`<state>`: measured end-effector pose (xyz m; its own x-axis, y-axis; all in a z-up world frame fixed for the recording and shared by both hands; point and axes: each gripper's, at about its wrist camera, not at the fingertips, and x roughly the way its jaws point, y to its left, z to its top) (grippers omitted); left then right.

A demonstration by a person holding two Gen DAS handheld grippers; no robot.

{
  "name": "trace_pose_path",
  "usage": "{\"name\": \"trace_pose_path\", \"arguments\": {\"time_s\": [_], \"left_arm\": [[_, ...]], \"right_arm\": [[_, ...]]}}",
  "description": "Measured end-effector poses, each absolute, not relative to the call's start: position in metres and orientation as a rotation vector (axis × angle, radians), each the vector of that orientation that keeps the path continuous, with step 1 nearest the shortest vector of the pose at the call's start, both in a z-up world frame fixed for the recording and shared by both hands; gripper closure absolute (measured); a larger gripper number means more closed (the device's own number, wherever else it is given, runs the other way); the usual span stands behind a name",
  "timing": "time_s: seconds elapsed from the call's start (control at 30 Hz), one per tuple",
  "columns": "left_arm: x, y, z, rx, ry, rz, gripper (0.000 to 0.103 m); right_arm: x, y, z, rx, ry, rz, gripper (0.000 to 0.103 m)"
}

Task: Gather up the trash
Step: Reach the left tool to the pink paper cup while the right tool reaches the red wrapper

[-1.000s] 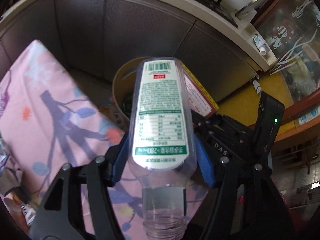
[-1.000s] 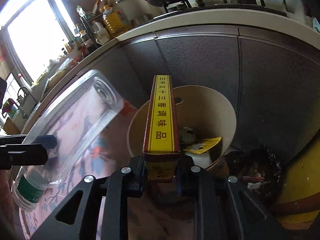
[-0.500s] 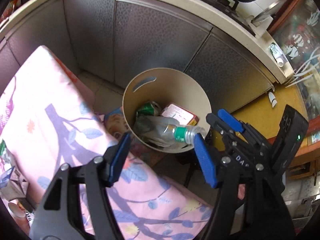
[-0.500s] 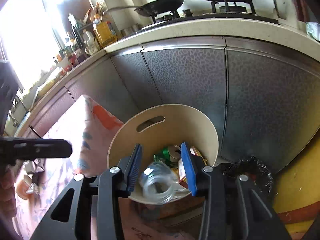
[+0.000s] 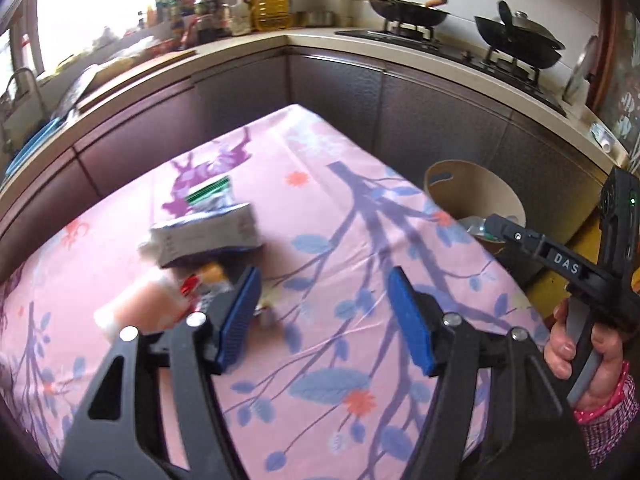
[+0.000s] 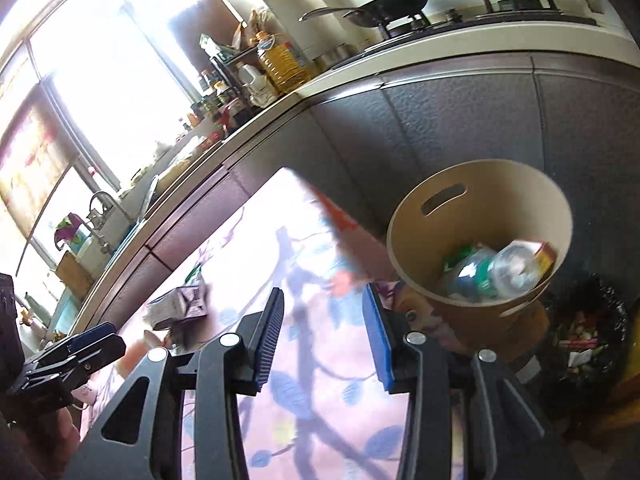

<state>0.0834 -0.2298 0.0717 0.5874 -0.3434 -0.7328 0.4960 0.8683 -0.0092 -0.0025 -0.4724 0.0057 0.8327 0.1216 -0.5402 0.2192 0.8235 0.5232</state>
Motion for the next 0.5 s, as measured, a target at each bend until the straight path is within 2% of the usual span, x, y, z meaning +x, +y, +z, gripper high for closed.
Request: {"name": "trace_pose_path", "arguments": {"time_s": [0.27, 0.5], "left_arm": [[0.072, -0.061, 0.057, 0.009, 0.837, -0.236, 0.04], [0.065, 0.007, 0.043, -0.069, 0.845, -0.141, 0.04]], "right_arm": [[0.021, -0.375, -0.001, 0.477, 0.718, 0.089, 0.065], [0.042, -0.317, -0.001, 0.425, 0.775, 0.204, 0.065]]}}
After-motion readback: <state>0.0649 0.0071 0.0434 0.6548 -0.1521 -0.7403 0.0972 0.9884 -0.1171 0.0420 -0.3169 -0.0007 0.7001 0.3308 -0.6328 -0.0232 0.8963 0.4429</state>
